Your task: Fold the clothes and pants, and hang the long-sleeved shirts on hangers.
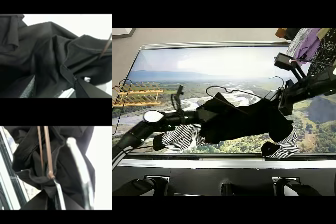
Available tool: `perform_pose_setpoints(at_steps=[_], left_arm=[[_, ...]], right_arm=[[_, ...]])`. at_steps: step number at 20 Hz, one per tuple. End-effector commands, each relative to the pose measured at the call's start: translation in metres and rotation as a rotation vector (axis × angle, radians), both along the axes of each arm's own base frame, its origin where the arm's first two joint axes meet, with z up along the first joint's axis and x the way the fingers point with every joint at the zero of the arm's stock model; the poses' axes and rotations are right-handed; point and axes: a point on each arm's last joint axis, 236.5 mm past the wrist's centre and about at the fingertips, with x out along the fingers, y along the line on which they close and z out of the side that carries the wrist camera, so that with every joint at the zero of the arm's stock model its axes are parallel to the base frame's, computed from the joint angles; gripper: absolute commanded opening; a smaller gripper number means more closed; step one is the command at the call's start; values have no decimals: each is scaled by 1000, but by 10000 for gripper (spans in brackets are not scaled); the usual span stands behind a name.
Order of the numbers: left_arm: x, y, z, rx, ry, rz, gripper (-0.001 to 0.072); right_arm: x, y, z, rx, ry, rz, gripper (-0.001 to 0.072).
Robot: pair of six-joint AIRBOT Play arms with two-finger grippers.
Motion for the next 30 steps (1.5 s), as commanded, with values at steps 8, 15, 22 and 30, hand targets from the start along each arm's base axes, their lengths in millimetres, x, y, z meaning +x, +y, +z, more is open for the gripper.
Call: perform_pose_setpoints(at_steps=[8,15,22,30], left_arm=[[1,-48,-19,50,-36,89,548],[31,-66,-26,72,-68,86,132],[44,-41,-5,30,-63,95,18],[76,12,11,172,-49,88,18]], right_arm=[[-1,0,2,8,30,-54,32],[1,0,2,10,27,-59,33],[-7,-5,10,1,52,-139,32],[-24,14,-7,-130,99,-166,31]])
